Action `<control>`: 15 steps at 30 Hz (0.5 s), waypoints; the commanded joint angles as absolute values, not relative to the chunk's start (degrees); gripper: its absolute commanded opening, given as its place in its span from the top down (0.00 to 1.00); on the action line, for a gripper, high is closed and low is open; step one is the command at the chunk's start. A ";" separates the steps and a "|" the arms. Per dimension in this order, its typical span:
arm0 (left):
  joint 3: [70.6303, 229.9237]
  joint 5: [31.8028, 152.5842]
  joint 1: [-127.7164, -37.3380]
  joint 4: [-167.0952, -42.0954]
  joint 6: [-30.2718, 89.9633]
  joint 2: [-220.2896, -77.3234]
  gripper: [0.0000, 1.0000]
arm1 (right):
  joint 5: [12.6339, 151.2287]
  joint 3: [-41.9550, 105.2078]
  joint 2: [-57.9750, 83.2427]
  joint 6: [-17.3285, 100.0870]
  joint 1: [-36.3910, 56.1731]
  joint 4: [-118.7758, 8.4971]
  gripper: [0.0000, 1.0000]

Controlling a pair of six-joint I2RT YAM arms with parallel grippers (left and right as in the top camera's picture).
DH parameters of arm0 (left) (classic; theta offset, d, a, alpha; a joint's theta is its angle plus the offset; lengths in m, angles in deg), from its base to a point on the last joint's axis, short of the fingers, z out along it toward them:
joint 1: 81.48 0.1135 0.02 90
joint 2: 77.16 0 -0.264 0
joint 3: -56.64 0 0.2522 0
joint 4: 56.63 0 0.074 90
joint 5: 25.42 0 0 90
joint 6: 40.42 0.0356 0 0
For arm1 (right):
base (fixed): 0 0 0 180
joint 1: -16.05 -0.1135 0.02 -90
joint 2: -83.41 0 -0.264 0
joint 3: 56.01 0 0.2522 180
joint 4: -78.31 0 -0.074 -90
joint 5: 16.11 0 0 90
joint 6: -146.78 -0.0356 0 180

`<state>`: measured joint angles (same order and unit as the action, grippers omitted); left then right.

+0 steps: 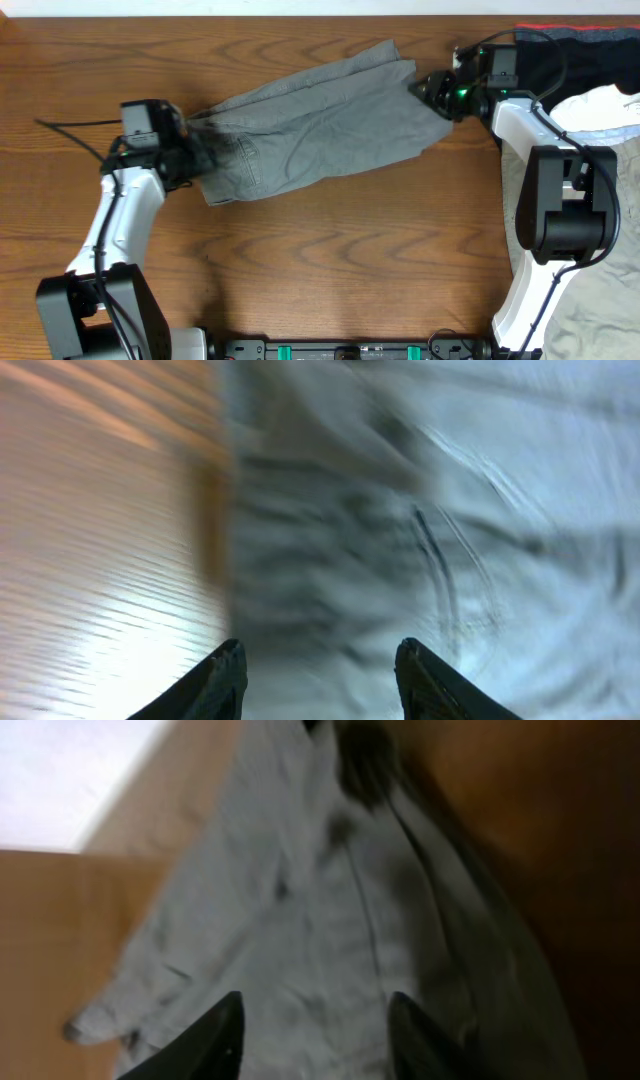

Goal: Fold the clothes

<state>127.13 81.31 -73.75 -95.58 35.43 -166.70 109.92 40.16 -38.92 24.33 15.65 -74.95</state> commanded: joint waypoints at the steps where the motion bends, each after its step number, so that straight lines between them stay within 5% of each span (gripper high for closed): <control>1: 128.27 83.98 -77.62 -96.32 41.70 -168.31 0.50 | 102.90 41.91 -39.07 32.07 12.63 -69.51 0.66; 7: 128.22 80.37 -81.07 -96.91 42.10 -173.60 0.50 | 86.10 41.23 -40.05 32.51 8.74 -64.00 0.76; 11: 128.22 80.39 -81.03 -96.96 42.07 -178.00 0.50 | 81.26 41.15 -43.35 35.41 6.54 -65.88 0.56; 15: 128.22 80.37 -81.01 -97.66 42.07 -179.94 0.53 | 80.98 41.15 -48.05 35.81 5.27 -63.30 0.60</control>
<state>127.72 81.13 -81.16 -96.78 41.05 -178.63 85.75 42.68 -41.47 34.01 6.06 -65.69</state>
